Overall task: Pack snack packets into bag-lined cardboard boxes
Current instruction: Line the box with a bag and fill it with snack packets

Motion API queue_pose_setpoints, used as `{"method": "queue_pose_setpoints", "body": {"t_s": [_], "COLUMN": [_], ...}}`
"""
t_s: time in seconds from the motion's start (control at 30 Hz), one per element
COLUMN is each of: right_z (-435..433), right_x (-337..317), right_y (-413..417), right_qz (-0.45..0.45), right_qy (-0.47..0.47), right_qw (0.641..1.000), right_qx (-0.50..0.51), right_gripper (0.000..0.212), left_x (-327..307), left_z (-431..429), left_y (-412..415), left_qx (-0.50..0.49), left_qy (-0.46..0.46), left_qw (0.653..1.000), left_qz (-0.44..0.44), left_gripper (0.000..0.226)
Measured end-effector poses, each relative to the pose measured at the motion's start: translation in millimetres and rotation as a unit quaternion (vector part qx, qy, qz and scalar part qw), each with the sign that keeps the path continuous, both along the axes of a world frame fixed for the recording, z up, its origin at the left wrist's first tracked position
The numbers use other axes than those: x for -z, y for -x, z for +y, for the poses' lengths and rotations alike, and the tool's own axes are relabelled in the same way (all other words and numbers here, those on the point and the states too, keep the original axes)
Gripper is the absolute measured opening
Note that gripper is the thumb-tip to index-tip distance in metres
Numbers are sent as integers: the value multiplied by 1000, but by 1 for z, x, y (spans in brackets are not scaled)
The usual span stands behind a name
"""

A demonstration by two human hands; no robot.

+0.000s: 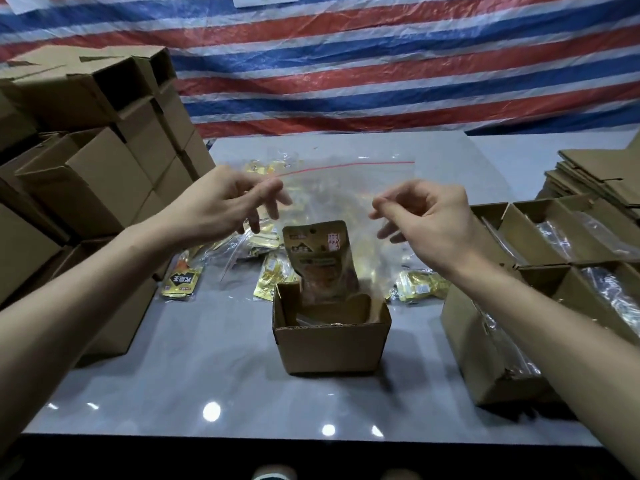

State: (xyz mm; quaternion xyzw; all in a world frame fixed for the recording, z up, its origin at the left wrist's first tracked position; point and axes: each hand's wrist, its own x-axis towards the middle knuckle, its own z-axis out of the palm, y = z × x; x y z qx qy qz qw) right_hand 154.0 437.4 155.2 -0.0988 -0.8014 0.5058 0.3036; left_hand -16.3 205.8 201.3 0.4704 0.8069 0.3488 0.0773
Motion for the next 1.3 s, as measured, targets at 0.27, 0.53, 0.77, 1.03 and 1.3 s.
{"method": "queue_pose_setpoints", "body": {"t_s": [0.27, 0.53, 0.77, 1.03, 1.3], "right_z": [8, 19, 16, 3, -6], "right_x": [22, 48, 64, 77, 100], "right_y": [3, 6, 6, 3, 11], "right_qz": [-56, -153, -233, -335, -393], "right_qy": [16, -14, -6, -12, -78], "right_qw": [998, 988, 971, 937, 913], "right_qx": [15, -4, -42, -102, -75], "right_gripper": [12, 15, 48, 57, 33], "left_x": [20, 51, 90, 124, 147], "left_z": [0, -1, 9, 19, 35], "left_y": [-4, -3, -12, -27, -30], "left_qx": [28, 45, 40, 33, -34], "left_qy": [46, 106, 124, 133, 181], "left_qw": [998, 993, 988, 976, 979], "left_qz": [21, -22, -88, -166, -83], "left_gripper": [44, 49, 45, 43, 42]}}
